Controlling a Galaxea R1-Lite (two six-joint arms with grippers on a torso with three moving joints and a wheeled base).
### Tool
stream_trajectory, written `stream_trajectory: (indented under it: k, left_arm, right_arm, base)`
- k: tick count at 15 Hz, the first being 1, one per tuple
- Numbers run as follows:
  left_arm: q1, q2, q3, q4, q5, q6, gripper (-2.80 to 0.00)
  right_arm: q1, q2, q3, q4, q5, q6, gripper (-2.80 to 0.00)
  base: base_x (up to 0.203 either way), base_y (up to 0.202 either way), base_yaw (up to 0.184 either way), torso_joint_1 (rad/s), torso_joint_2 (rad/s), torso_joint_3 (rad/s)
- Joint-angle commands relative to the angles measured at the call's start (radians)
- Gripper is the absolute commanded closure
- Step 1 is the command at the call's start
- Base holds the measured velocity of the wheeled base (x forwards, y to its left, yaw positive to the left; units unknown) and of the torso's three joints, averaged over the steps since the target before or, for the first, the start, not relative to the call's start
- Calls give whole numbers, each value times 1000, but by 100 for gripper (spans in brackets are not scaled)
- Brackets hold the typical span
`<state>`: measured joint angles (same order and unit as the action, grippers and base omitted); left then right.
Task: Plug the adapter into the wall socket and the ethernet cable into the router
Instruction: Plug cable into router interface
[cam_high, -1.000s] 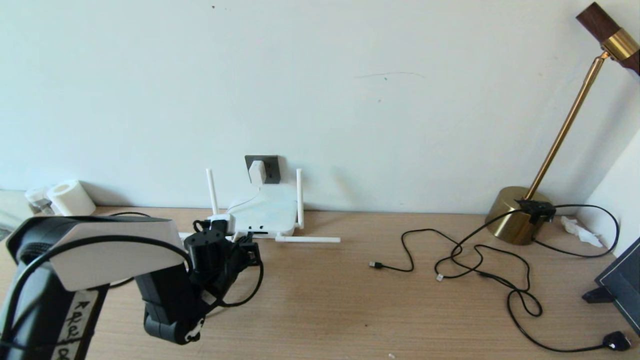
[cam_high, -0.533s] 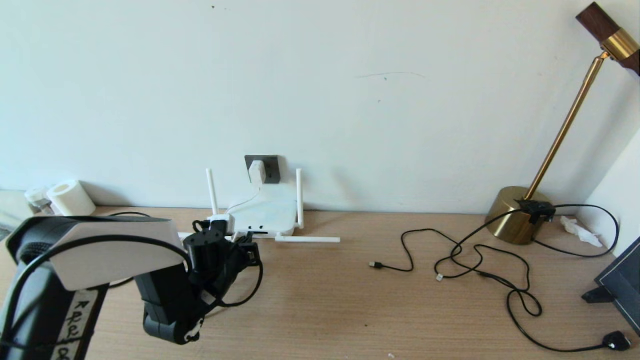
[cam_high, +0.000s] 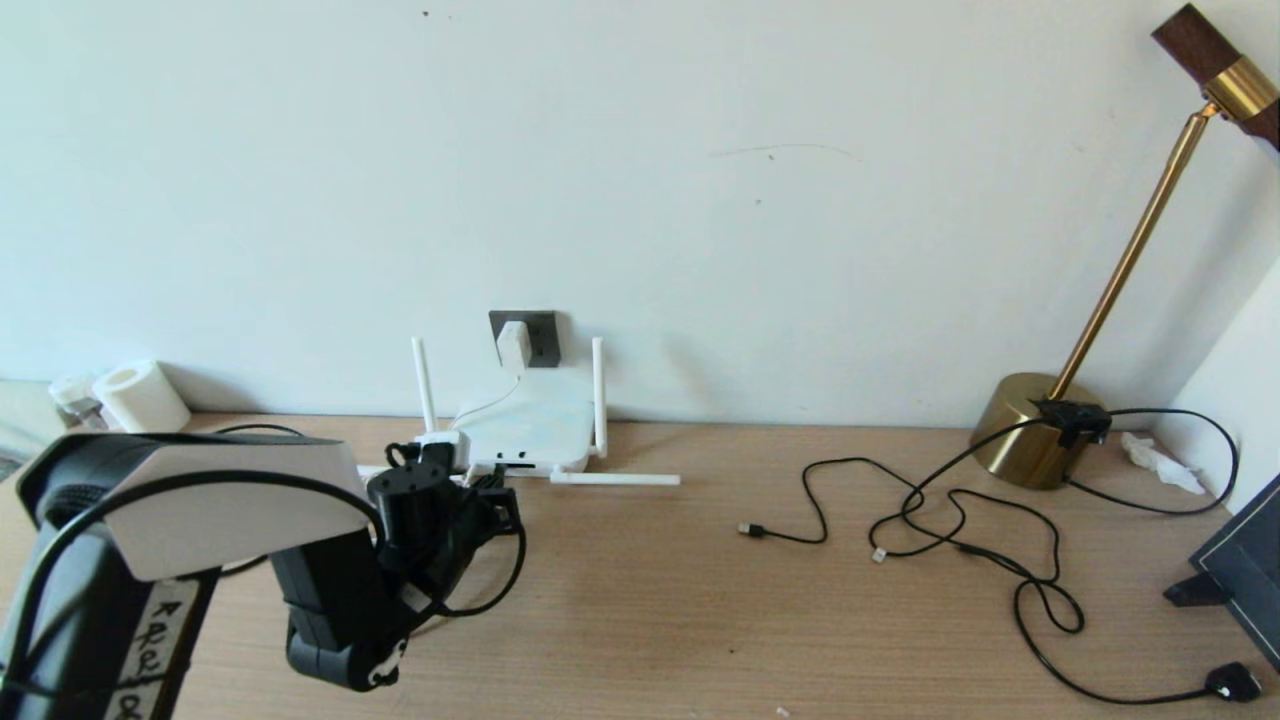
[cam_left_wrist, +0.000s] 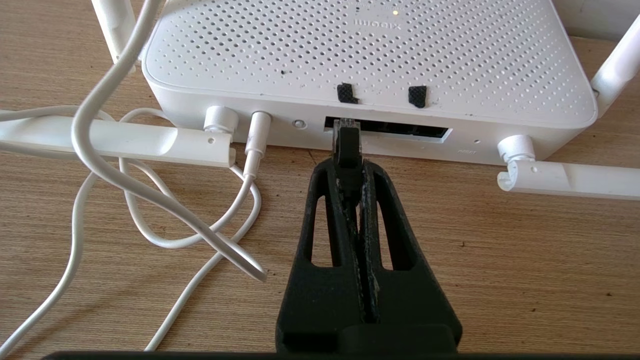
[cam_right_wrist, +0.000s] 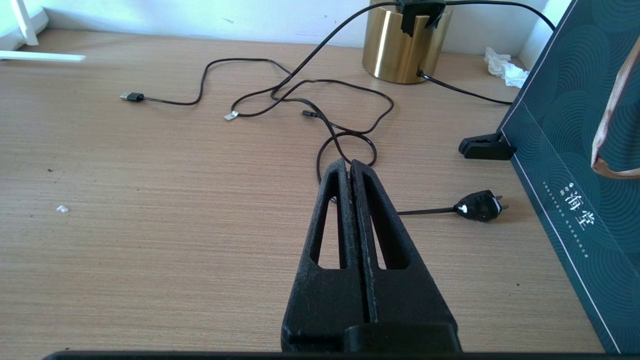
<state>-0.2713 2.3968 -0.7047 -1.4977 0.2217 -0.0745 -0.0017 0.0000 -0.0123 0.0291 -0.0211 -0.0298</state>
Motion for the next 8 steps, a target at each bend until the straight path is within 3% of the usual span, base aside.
stream_trajectory:
  k: [1, 8]
  left_arm:
    - [0, 2, 2, -8, 2, -1, 0]
    - [-2, -5, 10, -10, 2, -1, 0]
  right_arm:
    - [0, 2, 0, 0, 0, -1, 0]
    - [0, 2, 0, 0, 0, 0, 0]
  base:
    - [0, 0, 0, 0, 0, 0]
    - [0, 0, 0, 0, 0, 0]
